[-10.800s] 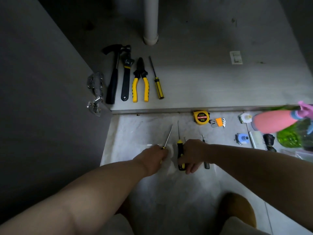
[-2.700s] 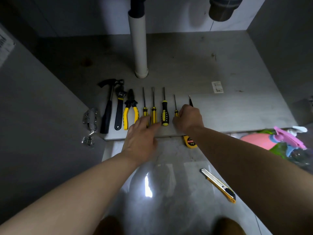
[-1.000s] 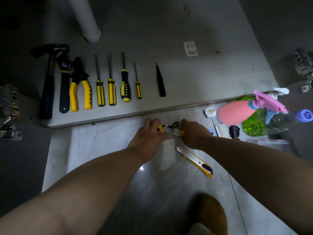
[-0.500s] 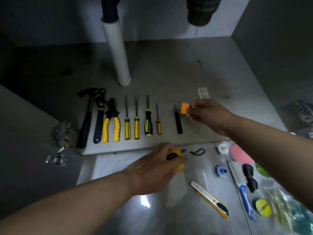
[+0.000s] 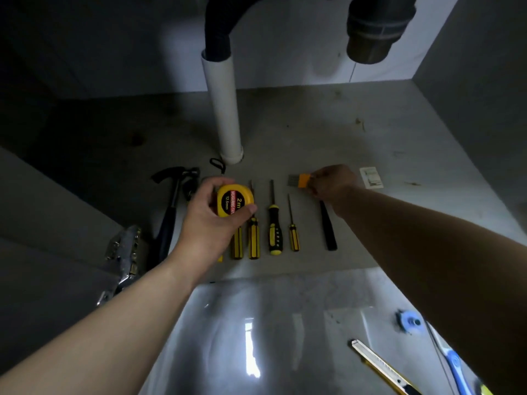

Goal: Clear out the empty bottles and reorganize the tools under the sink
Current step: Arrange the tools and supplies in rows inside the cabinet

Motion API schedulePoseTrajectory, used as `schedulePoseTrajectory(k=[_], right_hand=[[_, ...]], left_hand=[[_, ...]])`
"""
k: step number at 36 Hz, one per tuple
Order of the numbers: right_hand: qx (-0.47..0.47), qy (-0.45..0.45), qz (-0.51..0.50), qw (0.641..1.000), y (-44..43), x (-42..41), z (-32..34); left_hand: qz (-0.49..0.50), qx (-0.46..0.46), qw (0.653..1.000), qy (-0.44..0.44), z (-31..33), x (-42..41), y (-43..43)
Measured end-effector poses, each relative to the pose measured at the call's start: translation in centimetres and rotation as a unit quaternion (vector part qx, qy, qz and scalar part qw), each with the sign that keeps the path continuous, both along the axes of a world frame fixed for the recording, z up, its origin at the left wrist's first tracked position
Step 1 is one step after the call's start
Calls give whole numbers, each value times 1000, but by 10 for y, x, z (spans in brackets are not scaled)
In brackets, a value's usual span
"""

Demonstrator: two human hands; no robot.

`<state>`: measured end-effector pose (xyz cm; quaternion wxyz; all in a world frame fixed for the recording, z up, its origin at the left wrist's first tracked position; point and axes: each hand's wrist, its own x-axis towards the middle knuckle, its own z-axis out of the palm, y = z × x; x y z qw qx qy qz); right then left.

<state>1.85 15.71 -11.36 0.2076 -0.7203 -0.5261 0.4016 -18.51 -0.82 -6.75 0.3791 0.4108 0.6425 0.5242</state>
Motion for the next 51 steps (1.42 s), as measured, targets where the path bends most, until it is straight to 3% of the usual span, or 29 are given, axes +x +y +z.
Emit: schedulePoseTrajectory(k=[6,12,14,17,21,24,28,34,40,51], right_hand=[[58,45,-36,997,-7,-6,-2],[103,101,-55,988,-45,-3,28],[97,158,-11,983,-66,-4,46],[59,222,132,964,-98,-8,62],[188,100,245,946,-124,-21,58],[231,30,217,948,-128,-25,50],[254,15,210,944,-117,-18,44],[224,-64,102,967,-57,18,39],[145,-56,-36,987,-4,54,22],[90,-140,-32,986,-3,42,1]], left_hand=[[-33,-14,992,-123,-6,1,1],[-9,-44,983,-180,1,9,10],[3,-56,980,-193,4,11,13],[17,-65,977,-201,9,19,14],[27,-74,982,-172,11,34,13],[29,-88,982,-162,13,41,12],[-6,-100,979,-177,18,42,13],[-47,-116,982,-139,15,34,12],[-40,-120,991,-47,5,34,9],[-141,-85,979,121,-13,35,1]])
